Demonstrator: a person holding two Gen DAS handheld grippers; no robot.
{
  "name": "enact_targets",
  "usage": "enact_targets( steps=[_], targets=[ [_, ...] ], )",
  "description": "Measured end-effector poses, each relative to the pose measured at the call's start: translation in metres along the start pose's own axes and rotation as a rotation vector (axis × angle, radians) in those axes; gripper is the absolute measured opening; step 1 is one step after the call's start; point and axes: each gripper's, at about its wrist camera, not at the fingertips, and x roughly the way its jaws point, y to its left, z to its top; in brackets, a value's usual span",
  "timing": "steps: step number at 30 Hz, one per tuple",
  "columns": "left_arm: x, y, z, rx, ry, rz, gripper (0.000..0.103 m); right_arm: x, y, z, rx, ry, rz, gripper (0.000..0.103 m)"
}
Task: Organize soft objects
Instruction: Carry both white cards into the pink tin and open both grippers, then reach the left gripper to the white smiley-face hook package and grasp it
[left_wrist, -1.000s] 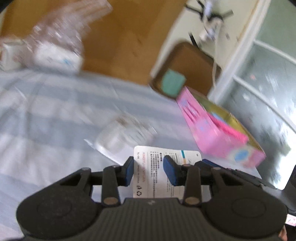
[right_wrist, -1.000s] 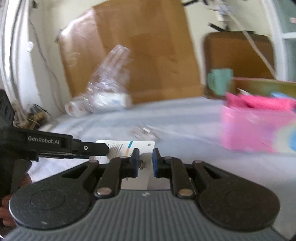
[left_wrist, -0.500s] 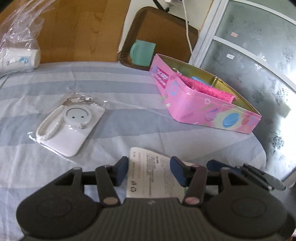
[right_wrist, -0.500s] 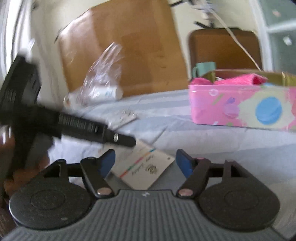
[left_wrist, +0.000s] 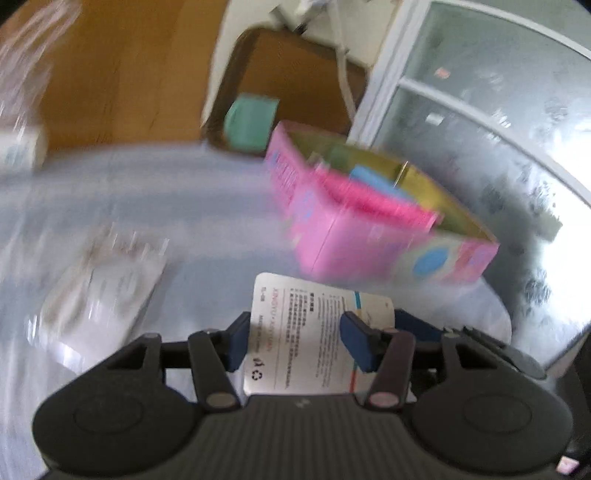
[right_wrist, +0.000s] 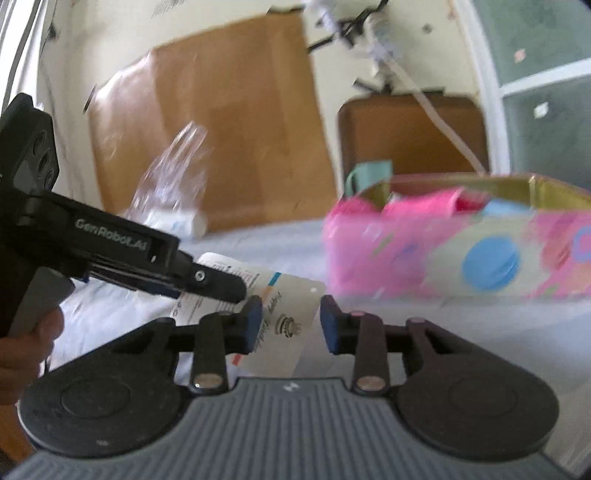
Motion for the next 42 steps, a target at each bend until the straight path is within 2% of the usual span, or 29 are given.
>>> enact_targets(
  steps=[6,9,10,11,12,13,14,15,17,19,20,23,28,32,37,42],
  targets=[
    [0.007,-0.052,0.062,0.137,-0.127,-0.042,0.055,-0.008,-0.033,0.048,0.009,-0.180,-0.132,0.040],
    [0.021,-0.081,0.095,0.217,-0.197,-0.078,0.064,0.004,-0.060,0.069,-0.010,-0.228,-0.206,0.040],
    [0.029,-0.089,0.105,0.234,-0.214,-0.080,0.075,0.015,-0.069,0.073,-0.030,-0.230,-0.266,0.042],
    [0.040,-0.096,0.114,0.244,-0.228,-0.080,0.094,0.028,-0.076,0.075,-0.056,-0.222,-0.342,0.049],
    [0.053,-0.101,0.121,0.251,-0.240,-0.072,0.097,0.041,-0.081,0.075,-0.078,-0.202,-0.431,0.052],
    [0.067,-0.107,0.127,0.262,-0.245,-0.049,0.094,0.048,-0.087,0.075,-0.081,-0.180,-0.498,0.052],
    [0.084,-0.111,0.134,0.268,-0.244,-0.002,0.092,0.049,-0.094,0.074,-0.051,-0.171,-0.523,0.052],
    [0.102,-0.112,0.139,0.260,-0.236,0.070,0.091,0.042,-0.100,0.072,-0.005,-0.193,-0.496,0.052],
    [0.120,-0.105,0.141,0.210,-0.179,0.125,0.091,0.029,-0.102,0.063,0.032,-0.228,-0.463,0.052],
    [0.124,-0.092,0.135,0.140,-0.149,0.075,0.091,0.025,-0.097,0.054,0.017,-0.224,-0.466,0.052],
    [0.125,-0.089,0.129,0.134,-0.142,0.076,0.091,0.023,-0.095,0.050,0.025,-0.218,-0.450,0.052],
    [0.123,-0.087,0.113,0.164,-0.138,0.121,0.091,0.022,-0.083,0.043,0.059,-0.224,-0.400,0.052],
    [0.096,-0.081,0.093,0.190,-0.148,0.140,0.091,0.022,-0.053,0.039,0.068,-0.228,-0.342,0.052],
    [0.068,-0.066,0.085,0.175,-0.156,0.184,0.091,0.026,-0.037,0.039,0.073,-0.176,-0.308,0.052],
    [0.039,-0.040,0.073,0.139,-0.167,0.211,0.092,0.040,-0.015,0.036,0.108,-0.048,-0.229,0.052],
    [0.011,-0.005,0.058,0.089,-0.180,0.267,0.092,0.056,0.025,0.031,0.065,0.023,-0.143,0.052]
  ],
)
